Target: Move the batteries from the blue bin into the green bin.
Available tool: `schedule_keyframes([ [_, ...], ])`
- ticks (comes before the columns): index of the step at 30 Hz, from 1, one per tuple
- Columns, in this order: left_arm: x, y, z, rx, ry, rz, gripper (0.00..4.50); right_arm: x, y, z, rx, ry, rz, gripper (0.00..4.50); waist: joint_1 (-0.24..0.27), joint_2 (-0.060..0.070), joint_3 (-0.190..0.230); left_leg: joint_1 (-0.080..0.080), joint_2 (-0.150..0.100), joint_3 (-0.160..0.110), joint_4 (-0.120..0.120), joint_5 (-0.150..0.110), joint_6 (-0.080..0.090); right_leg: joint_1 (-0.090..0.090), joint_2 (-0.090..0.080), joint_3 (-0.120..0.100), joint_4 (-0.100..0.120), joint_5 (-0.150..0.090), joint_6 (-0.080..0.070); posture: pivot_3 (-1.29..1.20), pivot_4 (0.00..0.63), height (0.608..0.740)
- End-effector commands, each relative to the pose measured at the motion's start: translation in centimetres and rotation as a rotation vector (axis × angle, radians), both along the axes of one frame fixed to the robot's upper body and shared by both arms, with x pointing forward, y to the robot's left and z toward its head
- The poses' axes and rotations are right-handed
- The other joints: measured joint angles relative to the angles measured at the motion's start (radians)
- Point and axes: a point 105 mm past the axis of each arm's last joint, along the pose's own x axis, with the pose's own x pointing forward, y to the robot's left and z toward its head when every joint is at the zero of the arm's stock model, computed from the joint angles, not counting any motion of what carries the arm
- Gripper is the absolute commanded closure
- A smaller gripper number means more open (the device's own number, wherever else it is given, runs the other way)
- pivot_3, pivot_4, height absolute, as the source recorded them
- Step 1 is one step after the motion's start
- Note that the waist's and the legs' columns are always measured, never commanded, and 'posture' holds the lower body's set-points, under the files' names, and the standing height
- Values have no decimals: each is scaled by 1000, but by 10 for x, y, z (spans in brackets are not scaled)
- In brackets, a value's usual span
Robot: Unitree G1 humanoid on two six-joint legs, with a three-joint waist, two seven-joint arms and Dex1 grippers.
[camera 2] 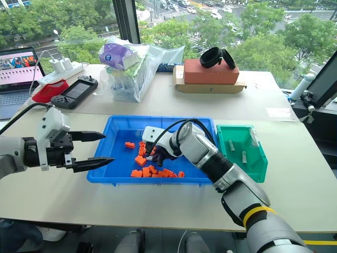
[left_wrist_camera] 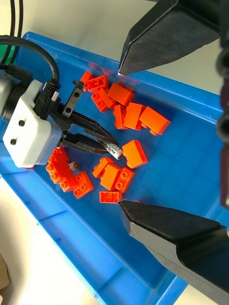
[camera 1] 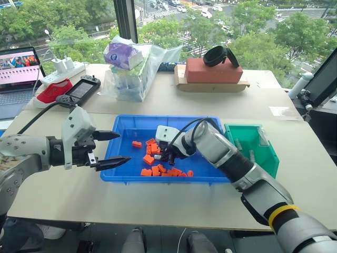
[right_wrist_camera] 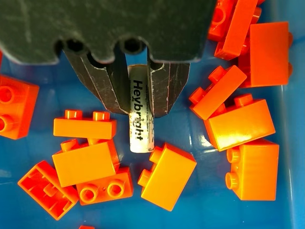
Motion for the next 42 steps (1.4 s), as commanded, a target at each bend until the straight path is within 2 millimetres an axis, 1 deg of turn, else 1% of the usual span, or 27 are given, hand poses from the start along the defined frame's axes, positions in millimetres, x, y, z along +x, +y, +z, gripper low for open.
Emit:
schedule_keyframes([
  [1, -2, -4, 9, -2, -30, -31, 0, -16, -9, 38, 76, -34, 69, 4248, 3, 0, 0, 0, 0, 0, 0, 0, 0, 0, 0, 0, 0, 0, 0, 0, 150, 739],
  [2, -1, -5, 10, -6, -29, -38, 0, -18, -13, 45, 89, -34, 68, 4248, 3, 0, 0, -1, 0, 0, 0, 0, 0, -1, 0, 0, 0, 0, 0, 0, 150, 739],
  [4, 2, -10, 11, -18, -38, -60, 0, -24, -29, 73, 179, -19, 63, 4248, 3, 0, 0, -1, 0, 0, 0, 0, 0, -1, 0, 0, 0, 0, 0, 0, 150, 739],
  [6, 8, -15, 17, -44, -71, -69, 0, -30, -50, 104, 284, 12, 61, 4248, 4, 0, 0, -1, 0, 0, 0, 0, 0, -1, 0, 0, 0, 0, 0, 0, 150, 739],
  [8, 12, -22, 26, -83, -90, -91, 0, -15, -82, 127, 323, -50, -56, 4248, 7, 0, 0, -1, 0, 0, 0, 0, 0, 0, 0, 0, 0, 0, 0, 0, 150, 739],
  [10, 13, -27, 29, -87, -89, -122, 0, 2, -119, 139, 304, -127, -203, 4248, 8, -1, 0, -1, 0, 0, 1, 0, 0, 1, 0, 0, -1, 0, 0, 0, 150, 739],
  [11, 13, -28, 29, -85, -88, -129, 0, 5, -129, 142, 294, -144, -240, 4248, 8, -1, 0, -1, 0, 0, 1, 0, 0, 1, 0, 0, -1, 0, 0, 0, 150, 739],
  [13, 15, -29, 29, -82, -87, -138, 0, 9, -149, 144, 263, -164, -300, 4248, 5, -1, 0, 0, 0, 0, 0, 0, 0, 1, 0, 0, -3, 0, 0, 0, 150, 739],
  [15, 20, -33, 28, -85, -89, -151, 0, 13, -188, 141, 194, -188, -437, 4248, -1, -1, 0, 0, 0, 0, -1, 0, 0, 0, 0, 0, -3, 0, -1, 0, 150, 739],
  [17, 22, -36, 26, -84, -84, -170, 0, 12, -215, 132, 140, -185, -536, 4248, 1, -1, 1, 0, 0, 0, -2, 0, 0, 0, 0, 0, -3, 0, -1, 0, 150, 739],
  [18, 23, -38, 26, -83, -80, -179, 0, 11, -222, 126, 119, -174, -564, 4248, 2, -1, 0, -1, 0, 0, -1, 0, 0, 0, 0, 1, -3, 0, -1, 0, 150, 739],
  [21, 23, -39, 25, -80, -75, -194, 0, 7, -233, 108, 53, -138, -585, 4248, -5, -1, 0, -1, 0, 0, -1, 0, 0, 0, 0, 1, -3, 0, -1, 0, 150, 739],
  [23, 25, -40, 23, -76, -64, -203, 0, 6, -243, 89, -33, -111, -607, 4248, -7, 0, 1, 0, 0, 0, -1, 0, 0, 0, 0, 1, -2, 0, -1, 0, 150, 739],
  [24, 25, -41, 22, -72, -60, -207, 0, 6, -248, 83, -62, -104, -623, 4248, -7, 0, 1, 0, 0, 0, -1, 0, 0, 0, 0, 1, -2, 0, -1, 0, 150, 739],
  [26, 26, -42, 22, -68, -57, -213, 0, 7, -251, 78, -81, -97, -635, 4248, -6, 0, 1, 0, -1, 0, 0, 0, 0, 0, 0, 1, -1, 0, 0, 0, 150, 739],
  [28, 26, -41, 22, -67, -56, -214, 0, 5, -246, 74, -74, -79, -619, 4248, -4, 0, 1, 0, -1, 0, 0, 0, 0, 0, 0, 1, -1, -1, 0, 0, 150, 739],
  [30, 25, -40, 21, -62, -50, -210, 0, 0, -236, 68, -69, -46, -567, 3222, -3, 0, 1, 0, -1, 0, 0, 0, 0, 0, 0, 1, -1, -1, 0, 0, 150, 739],
  [31, 25, -39, 20, -58, -48, -208, 0, -2, -234, 66, -77, -42, -548, 2960, -3, 0, 1, 0, -1, 0, 0, 0, 0, 0, 0, 1, -1, -1, 0, 0, 150, 739],
  [33, 24, -38, 19, -54, -42, -204, 0, -1, -236, 68, -85, -54, -556, 2323, -2, 0, 1, 0, -1, 0, 0, 0, 0, 1, 0, 1, -1, -1, 0, 0, 150, 739],
  [34, 22, -36, 19, -53, -38, -200, 0, 1, -239, 73, -91, -80, -569, 1903, -1, 0, 1, 0, -1, 0, 0, 0, 0, 1, 0, 1, -1, -1, 0, 0, 150, 739],
  [35, 22, -35, 19, -52, -36, -196, 0, 2, -242, 80, -93, -102, -577, 1640, -1, 0, 1, 0, -1, 0, 0, 0, 0, 1, 0, 1, -1, -1, 0, 0, 150, 739],
  [36, 21, -35, 18, -51, -34, -193, 0, 2, -243, 84, -94, -117, -580, 1211, -1, 0, 1, 0, -1, 0, 0, 0, 0, 1, 0, 1, -1, -1, 0, 0, 150, 739],
  [37, 20, -33, 18, -48, -33, -186, 0, 4, -244, 93, -89, -146, -581, 918, -1, 0, 1, 0, -1, 0, 0, 0, 0, 1, 0, 1, -1, -1, 0, 0, 150, 739],
  [39, 19, -28, 17, -48, -28, -163, 0, 7, -229, 116, -32, -220, -535, 212, -4, 1, 1, 0, -1, 0, 0, 0, 0, 1, 0, 1, -1, -1, 0, 0, 150, 739],
  [40, 19, -25, 16, -48, -27, -151, 0, 7, -214, 125, 18, -235, -491, 17, -5, 1, 1, 0, -1, 0, 0, 0, 0, 0, 0, 1, -1, -1, 0, 0, 150, 739],
  [41, 19, -24, 15, -51, -26, -142, 0, 6, -198, 131, 60, -236, -446, 17, -8, 1, 1, 0, -1, 0, 0, 0, 0, -1, 0, 1, 0, -1, 0, 0, 150, 739],
  [42, 19, -24, 15, -62, -25, -135, 0, 4, -178, 132, 96, -223, -381, 17, -10, 1, 1, 0, 0, 0, 0, 0, 0, -1, 0, 1, 0, -1, 0, 0, 150, 739],
])
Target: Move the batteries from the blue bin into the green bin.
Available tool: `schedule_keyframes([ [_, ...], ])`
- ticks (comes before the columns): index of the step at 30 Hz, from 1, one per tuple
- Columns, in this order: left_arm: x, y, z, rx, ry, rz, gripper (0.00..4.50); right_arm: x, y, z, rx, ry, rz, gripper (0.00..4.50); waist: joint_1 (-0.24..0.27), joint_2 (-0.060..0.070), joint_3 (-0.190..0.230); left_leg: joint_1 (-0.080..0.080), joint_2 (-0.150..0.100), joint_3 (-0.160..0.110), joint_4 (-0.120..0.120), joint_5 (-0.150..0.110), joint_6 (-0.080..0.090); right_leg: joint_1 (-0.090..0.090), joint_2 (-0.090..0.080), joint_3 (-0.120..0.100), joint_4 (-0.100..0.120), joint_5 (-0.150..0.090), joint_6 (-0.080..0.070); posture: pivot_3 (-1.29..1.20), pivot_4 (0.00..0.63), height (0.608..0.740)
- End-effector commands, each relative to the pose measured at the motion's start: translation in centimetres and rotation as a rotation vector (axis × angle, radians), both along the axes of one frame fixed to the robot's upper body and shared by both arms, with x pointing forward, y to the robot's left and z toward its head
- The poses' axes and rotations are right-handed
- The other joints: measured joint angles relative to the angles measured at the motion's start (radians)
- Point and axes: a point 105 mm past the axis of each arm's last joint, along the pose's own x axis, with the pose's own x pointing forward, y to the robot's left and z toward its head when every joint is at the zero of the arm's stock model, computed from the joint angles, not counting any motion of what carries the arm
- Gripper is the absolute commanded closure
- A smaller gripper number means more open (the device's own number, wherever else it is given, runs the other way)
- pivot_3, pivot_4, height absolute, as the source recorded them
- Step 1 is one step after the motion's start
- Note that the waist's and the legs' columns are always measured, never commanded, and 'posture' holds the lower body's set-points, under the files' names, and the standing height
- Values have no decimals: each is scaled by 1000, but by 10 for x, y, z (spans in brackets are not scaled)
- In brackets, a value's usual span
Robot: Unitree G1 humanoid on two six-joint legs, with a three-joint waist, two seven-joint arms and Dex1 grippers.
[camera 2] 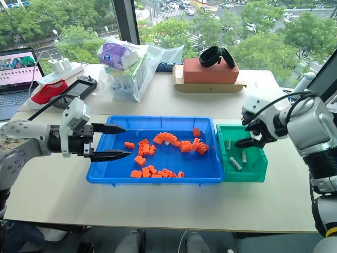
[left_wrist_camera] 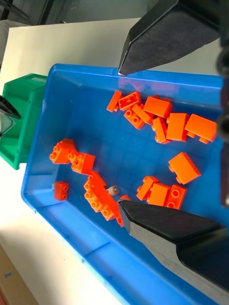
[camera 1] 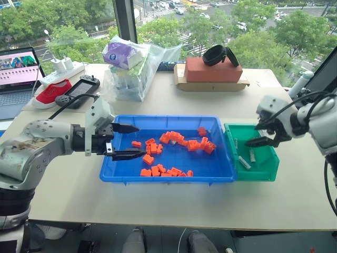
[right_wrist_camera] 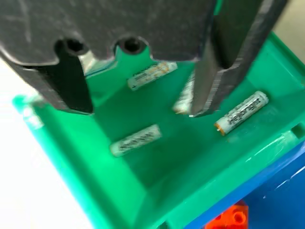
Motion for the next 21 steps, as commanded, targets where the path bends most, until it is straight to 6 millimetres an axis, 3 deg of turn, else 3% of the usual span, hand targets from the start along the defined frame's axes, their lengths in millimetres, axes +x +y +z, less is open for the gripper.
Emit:
schedule_keyframes([
  [1, -3, 3, 11, -18, -48, 24, 0, -9, 59, 32, 101, -94, 209, 17, -5, 0, 0, 0, 0, 0, 0, 0, 0, 0, 0, 0, 0, 0, 0, 0, 150, 739],
  [3, -2, 5, 8, -10, -52, 46, 0, -12, 90, 25, 135, -78, 306, 17, -7, 0, 0, 1, 0, -1, 0, 0, 0, 2, 1, -1, 0, 0, 0, 0, 150, 739],
  [9, -5, 16, 3, 2, -50, 116, 0, -1, 146, -11, 141, -35, 425, 17, 7, 0, 0, 0, 0, -2, 1, 0, -1, 3, 0, -2, 0, 0, 0, 0, 150, 739],
  [16, -20, 17, -3, -3, -24, 142, 0, 23, 166, -37, 115, 1, 409, 17, 10, 0, 0, 0, 0, -2, 1, 1, -1, 2, 0, -3, 0, 0, 0, 0, 150, 739],
  [21, -26, 16, -3, -7, -20, 158, 0, 31, 176, -44, 133, 31, 392, 17, 6, -1, 0, 0, 0, -3, 0, 1, -1, 2, 0, -3, 1, 0, 0, 0, 150, 739],
])
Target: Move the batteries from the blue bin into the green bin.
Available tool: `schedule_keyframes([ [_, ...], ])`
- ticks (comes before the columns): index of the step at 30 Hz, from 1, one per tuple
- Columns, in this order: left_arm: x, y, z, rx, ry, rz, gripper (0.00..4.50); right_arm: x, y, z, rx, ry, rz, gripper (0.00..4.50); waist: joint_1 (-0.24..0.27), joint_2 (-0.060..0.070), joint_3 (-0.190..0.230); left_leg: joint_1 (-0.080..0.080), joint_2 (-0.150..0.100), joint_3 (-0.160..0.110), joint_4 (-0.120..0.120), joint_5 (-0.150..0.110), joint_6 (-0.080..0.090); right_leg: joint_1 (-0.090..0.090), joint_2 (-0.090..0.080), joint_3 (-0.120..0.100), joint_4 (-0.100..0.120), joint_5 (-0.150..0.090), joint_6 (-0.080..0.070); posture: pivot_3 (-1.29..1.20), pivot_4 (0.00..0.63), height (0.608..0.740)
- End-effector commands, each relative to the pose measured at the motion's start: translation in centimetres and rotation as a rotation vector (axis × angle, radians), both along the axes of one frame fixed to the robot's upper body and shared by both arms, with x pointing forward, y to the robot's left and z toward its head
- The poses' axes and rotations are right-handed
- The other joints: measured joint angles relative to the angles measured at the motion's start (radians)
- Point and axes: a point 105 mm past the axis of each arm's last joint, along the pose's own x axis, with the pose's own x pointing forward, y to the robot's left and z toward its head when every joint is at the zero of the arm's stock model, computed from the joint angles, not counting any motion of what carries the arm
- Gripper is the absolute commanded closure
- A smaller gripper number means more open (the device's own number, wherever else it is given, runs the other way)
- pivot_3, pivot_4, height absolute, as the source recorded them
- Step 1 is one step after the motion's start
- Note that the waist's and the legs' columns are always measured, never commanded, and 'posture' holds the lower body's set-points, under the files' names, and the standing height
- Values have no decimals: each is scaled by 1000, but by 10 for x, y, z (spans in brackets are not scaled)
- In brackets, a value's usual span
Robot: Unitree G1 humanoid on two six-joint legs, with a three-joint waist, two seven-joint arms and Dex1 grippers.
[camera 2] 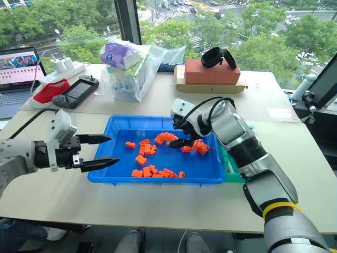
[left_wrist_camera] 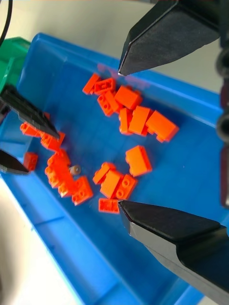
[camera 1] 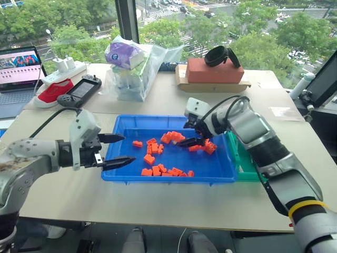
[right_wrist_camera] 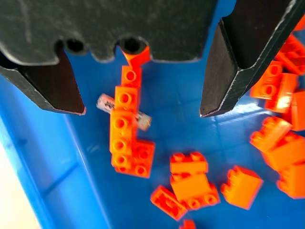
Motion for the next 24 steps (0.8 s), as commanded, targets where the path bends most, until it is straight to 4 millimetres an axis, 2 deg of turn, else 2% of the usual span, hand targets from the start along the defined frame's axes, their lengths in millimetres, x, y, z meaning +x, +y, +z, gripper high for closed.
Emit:
schedule_keyframes([
  [1, -6, 0, 13, 5, -53, 9, 0, 7, 9, 11, 10, -40, 8, 17, -2, 0, 0, 0, 0, 0, 0, 0, 0, 0, 0, 0, 1, 0, 0, 0, 150, 739],
  [4, -9, -1, 15, -10, -45, -1, 0, 14, 13, 3, 18, -23, -24, 705, -3, 0, 0, 0, 0, 0, 0, 0, 0, -1, 0, 0, 1, 0, 0, 0, 150, 739],
  [9, -8, -1, 17, -15, -58, 11, 0, 21, 17, -3, 19, -26, -57, 2452, -2, 0, 0, 0, 0, -1, 0, 0, 0, 0, 0, 0, 1, 0, 0, 0, 150, 739],
  [16, 0, 8, 21, -8, -96, 61, 0, 20, 18, -3, 25, -24, -57, 2452, -3, 0, 0, 0, 0, -1, 0, 0, 0, -1, 0, 0, 1, 0, 0, 0, 150, 739],
  [20, 4, 10, 21, -2, -109, 74, 0, 19, 18, 4, 62, -19, -64, 2452, -3, 0, 0, 0, 0, -1, 0, 0, 0, -1, 0, 0, 1, 0, 0, 0, 150, 739],
  [24, 7, 10, 21, 2, -117, 71, 0, 19, 17, 1, 70, -7, -76, 3519, -2, 0, 0, 0, 0, -1, 0, 0, 0, -1, 0, 0, 1, 0, 0, 0, 150, 739],
])
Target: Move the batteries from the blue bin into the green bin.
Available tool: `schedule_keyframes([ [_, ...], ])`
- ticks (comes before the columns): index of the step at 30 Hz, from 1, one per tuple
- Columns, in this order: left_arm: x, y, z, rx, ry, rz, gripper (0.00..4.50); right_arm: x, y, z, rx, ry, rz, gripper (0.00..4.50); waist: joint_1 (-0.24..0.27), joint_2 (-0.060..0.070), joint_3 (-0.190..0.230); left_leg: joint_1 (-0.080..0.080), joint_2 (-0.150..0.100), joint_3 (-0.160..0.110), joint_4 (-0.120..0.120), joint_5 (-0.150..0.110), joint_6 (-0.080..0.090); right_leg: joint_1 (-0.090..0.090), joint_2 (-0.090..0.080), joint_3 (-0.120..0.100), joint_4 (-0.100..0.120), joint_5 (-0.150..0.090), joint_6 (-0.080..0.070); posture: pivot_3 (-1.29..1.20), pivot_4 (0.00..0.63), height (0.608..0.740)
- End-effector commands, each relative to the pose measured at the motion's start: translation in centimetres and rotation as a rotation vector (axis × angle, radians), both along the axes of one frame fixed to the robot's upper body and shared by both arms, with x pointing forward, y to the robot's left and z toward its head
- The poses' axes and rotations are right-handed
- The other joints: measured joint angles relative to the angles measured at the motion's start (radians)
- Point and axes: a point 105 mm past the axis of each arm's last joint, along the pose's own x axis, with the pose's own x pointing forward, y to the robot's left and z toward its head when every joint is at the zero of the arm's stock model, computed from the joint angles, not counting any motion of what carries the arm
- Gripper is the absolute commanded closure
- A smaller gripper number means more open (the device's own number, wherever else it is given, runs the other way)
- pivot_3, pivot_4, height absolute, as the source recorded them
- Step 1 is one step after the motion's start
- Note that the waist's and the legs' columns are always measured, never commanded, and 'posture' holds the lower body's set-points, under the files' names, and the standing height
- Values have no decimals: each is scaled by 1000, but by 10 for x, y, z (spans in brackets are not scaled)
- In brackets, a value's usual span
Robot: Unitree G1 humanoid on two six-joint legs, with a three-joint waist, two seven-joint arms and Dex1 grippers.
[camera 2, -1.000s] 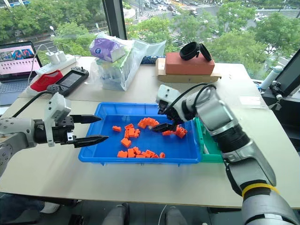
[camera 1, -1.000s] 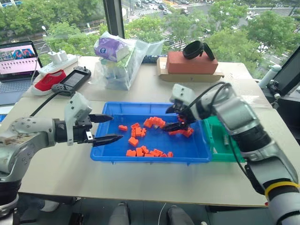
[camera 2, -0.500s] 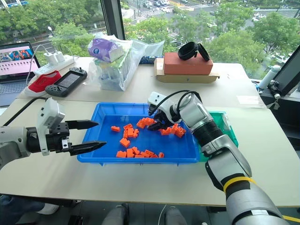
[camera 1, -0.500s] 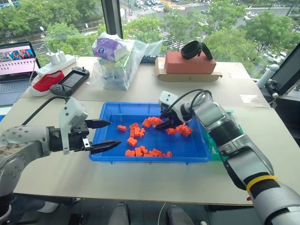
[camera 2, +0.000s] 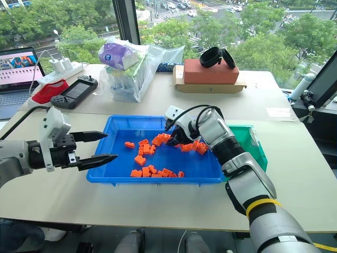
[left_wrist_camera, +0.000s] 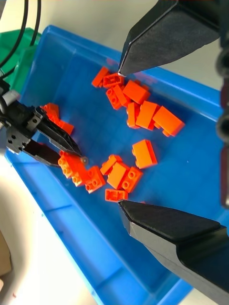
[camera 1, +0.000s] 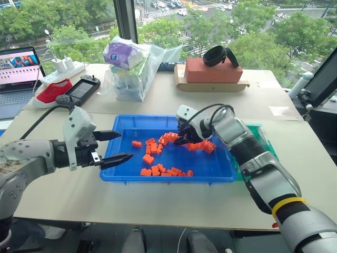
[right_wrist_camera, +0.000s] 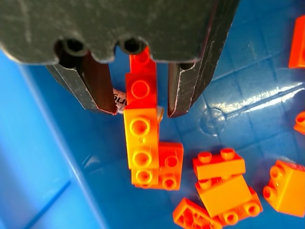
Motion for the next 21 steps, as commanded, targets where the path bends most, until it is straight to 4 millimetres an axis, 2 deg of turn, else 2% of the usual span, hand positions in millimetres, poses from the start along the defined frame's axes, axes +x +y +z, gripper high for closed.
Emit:
schedule_keyframes([
  [1, 2, -1, 10, 19, -58, -9, 0, 1, 3, 17, 11, -56, 12, 3899, 0, 0, 0, 0, 0, 0, 0, 0, 0, 0, 0, 0, 0, 0, 0, 0, 150, 739],
  [2, 2, -1, 10, 19, -59, -9, 0, 1, 3, 17, 9, -57, 12, 4072, 0, 0, 0, 0, 0, 0, 0, 0, 0, 0, 0, 0, 0, 0, 0, 0, 150, 739],
  [8, 2, 0, 9, 24, -59, -12, 0, -1, 4, 28, 73, -43, 17, 4064, 0, 0, 0, 0, 0, 0, 0, 0, 0, 0, 0, 0, 0, 0, 0, 0, 150, 739],
  [12, 2, 1, 10, 29, -60, -14, 0, -8, 2, 58, 209, -26, 41, 4064, 1, 0, 0, 0, 0, 0, 0, 0, 0, 0, 0, 0, 0, 0, 0, 0, 150, 739],
  [14, 4, 1, 10, 37, -66, -15, 0, -13, 0, 65, 241, -12, 58, 4064, 1, 0, 0, 0, 0, 0, 0, 0, 0, 0, 0, 0, 0, 0, 0, 0, 150, 739],
  [16, 6, 1, 9, 51, -73, -16, 0, -26, -5, 66, 229, 10, 123, 4064, 1, 0, 0, 0, 0, 0, 0, 0, 0, 0, 0, 0, 0, 0, 0, 0, 150, 739],
  [19, 8, 0, 8, 56, -73, -30, 0, -53, -26, 54, 109, 26, 258, 4064, 6, 0, 0, 0, 0, 0, -1, 0, 0, 0, 0, 0, -1, 0, 0, 0, 150, 739],
  [21, 9, -1, 8, 60, -74, -38, 0, -60, -33, 50, 84, 22, 280, 4064, 9, 0, 0, 0, 0, 0, -1, 0, 0, 1, 0, -1, -3, 0, 0, 0, 150, 739],
])
